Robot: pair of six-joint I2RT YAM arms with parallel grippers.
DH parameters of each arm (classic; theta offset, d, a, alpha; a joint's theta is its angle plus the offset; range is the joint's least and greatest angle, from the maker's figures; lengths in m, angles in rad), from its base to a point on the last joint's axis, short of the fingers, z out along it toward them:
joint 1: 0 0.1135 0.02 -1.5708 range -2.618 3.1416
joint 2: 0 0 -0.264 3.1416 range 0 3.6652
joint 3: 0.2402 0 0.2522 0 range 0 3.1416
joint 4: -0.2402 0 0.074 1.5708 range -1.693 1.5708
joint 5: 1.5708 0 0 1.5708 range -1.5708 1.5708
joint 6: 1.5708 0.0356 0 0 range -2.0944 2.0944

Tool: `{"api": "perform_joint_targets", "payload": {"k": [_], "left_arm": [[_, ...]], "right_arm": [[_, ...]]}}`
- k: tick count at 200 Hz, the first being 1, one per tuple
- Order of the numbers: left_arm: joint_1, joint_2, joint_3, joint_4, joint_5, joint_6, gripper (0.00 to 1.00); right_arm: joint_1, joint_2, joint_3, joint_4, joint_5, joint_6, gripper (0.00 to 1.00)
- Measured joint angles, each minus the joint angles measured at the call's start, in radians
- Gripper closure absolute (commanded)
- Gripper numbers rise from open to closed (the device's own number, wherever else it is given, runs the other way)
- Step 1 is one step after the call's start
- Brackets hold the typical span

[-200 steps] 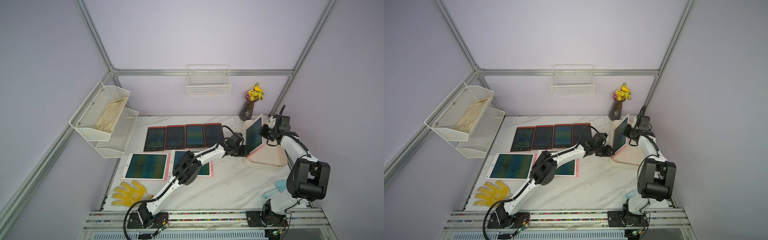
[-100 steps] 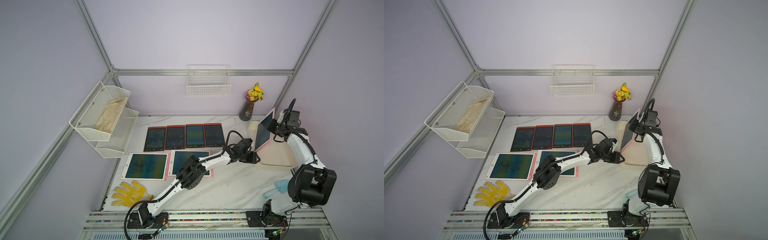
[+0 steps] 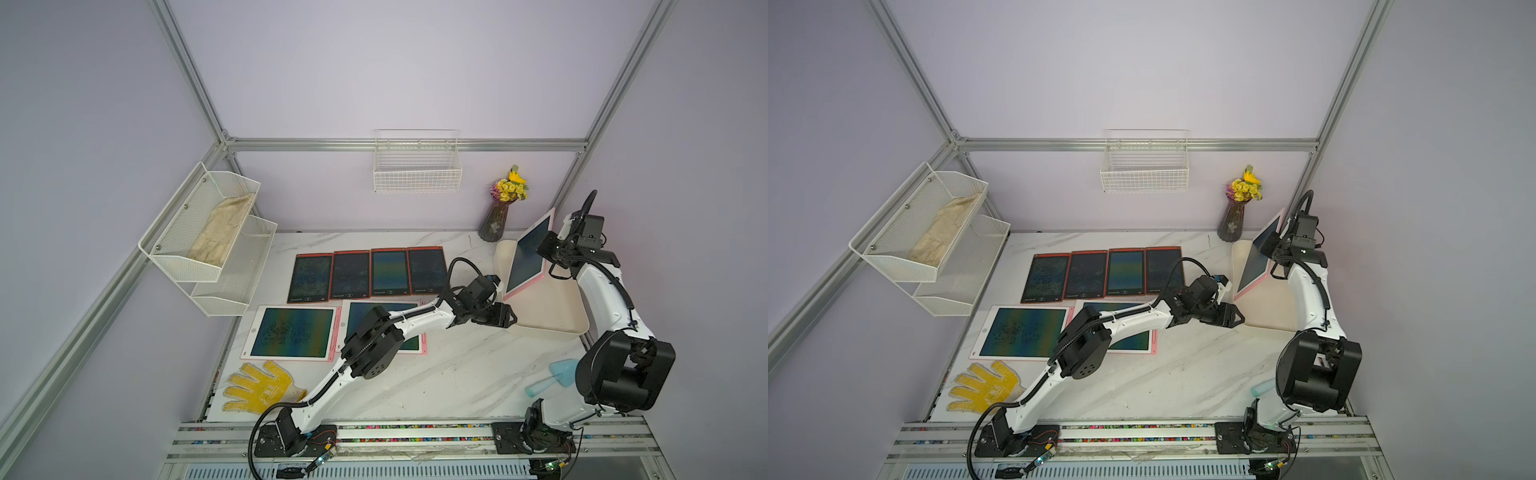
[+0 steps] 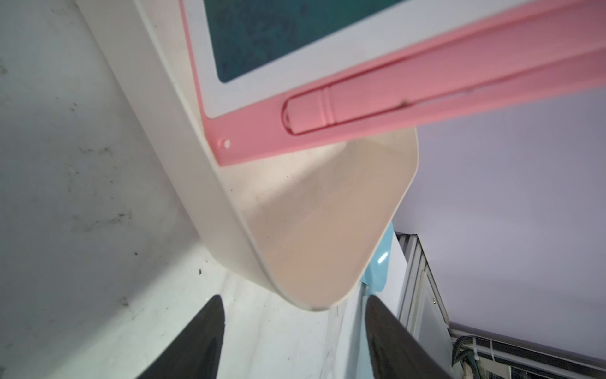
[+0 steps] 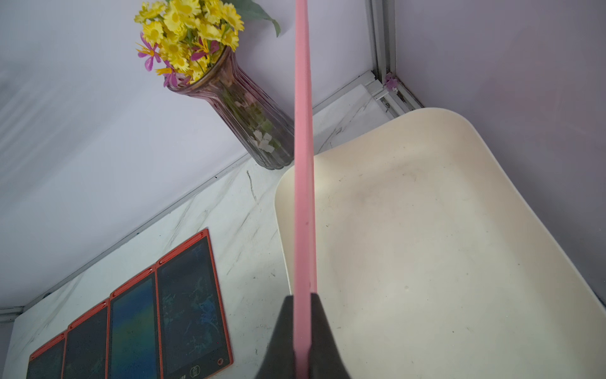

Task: Take out the writing tablet from the storage box
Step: Pick up the writing tablet from the storage box.

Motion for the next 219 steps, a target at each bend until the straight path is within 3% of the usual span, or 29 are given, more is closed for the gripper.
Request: {"api": "perform_joint_targets", "payload": {"k": [60,103,153,179,219], "left_arm": [[0.002,-0.087,-0.035,0.035,-0.006,0.039,0.34],[0.002,-0.195,-0.185,0.034,-0.076,0.077,0.33],[0.022,-0.418,-0.394,0.041,-0.18,0.113,0.33],[0.054,-0.535,-0.524,0.056,-0.226,0.113,0.33],[0.114,-0.676,-0.768,0.08,-0.293,0.1,0.33]], "right_arm": [[0.0,0.0,0.044,-0.018,-0.016,0.002,1.0],[0.053,0.0,0.1,-0.042,0.01,0.002,1.0],[0.192,-0.005,0.138,-0.042,0.0,0.024,1.0],[0.271,-0.046,0.084,-0.023,-0.023,0.052,1.0],[0.328,-0.18,-0.123,0.019,-0.089,0.096,1.0]]}}
